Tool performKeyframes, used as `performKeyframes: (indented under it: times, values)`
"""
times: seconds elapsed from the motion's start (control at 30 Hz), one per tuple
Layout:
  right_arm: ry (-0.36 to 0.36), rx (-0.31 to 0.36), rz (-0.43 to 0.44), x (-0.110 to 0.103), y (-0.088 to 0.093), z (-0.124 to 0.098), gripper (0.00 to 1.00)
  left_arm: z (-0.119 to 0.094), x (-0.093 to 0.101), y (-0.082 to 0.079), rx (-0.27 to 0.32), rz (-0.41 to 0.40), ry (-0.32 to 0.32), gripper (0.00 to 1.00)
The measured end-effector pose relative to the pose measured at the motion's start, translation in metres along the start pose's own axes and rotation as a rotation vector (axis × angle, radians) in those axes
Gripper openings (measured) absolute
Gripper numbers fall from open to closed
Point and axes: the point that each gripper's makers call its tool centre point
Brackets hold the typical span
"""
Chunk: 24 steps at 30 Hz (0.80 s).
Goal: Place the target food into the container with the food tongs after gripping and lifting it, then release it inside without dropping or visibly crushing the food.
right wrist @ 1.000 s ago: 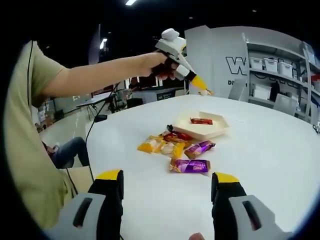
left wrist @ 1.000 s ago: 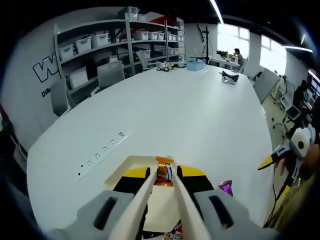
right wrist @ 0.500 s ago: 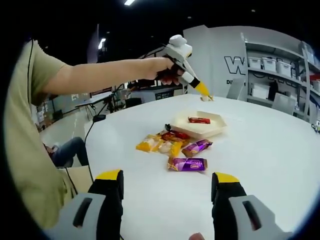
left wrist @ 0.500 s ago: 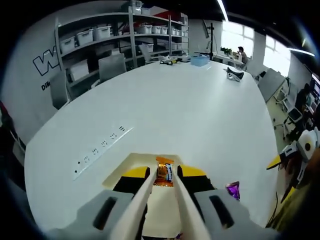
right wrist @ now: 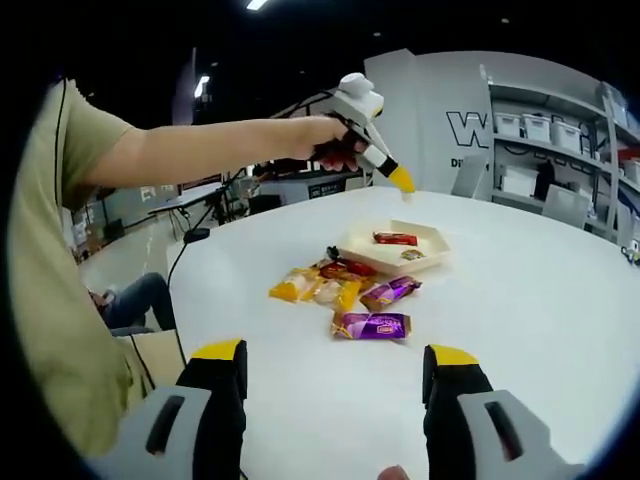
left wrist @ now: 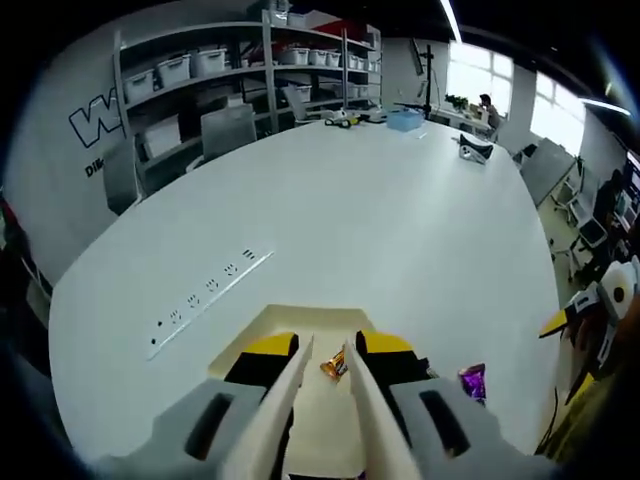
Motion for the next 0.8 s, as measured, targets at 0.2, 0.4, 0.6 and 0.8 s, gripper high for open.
performKeyframes:
  times: [0.2, 0.4, 0.6, 0.8]
  values:
    - [-0.006, 0.004, -0.005, -0.002, -0.002, 0.002, 0.70, -0.006, 0.001, 0.003, 0.001, 0.003, 0.001, 0.21]
    - [-0.009, 0.005, -0.006, -0.004, -0.003, 0.003, 0.70, -0.012, 0.002, 0.006, -0.003, 0.012, 0.002, 0.21]
    - [-0.014, 0.008, -0.009, -0.006, -0.004, 0.004, 0.70, -0.019, 0.010, 0.009, -0.002, 0.030, 0.012, 0.21]
    - [-0.018, 0.009, -0.013, -0.009, -0.005, 0.005, 0.70, -0.029, 0.021, 0.014, 0.001, 0.059, 0.025, 0.21]
Point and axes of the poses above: the point that each gripper's makers call its tool centre point, and the gripper's own axes: z roughly forward along the fingers, x roughly to its right, y roughly out of its underside, and after that the axes turned 4 degrees about y, right-handed
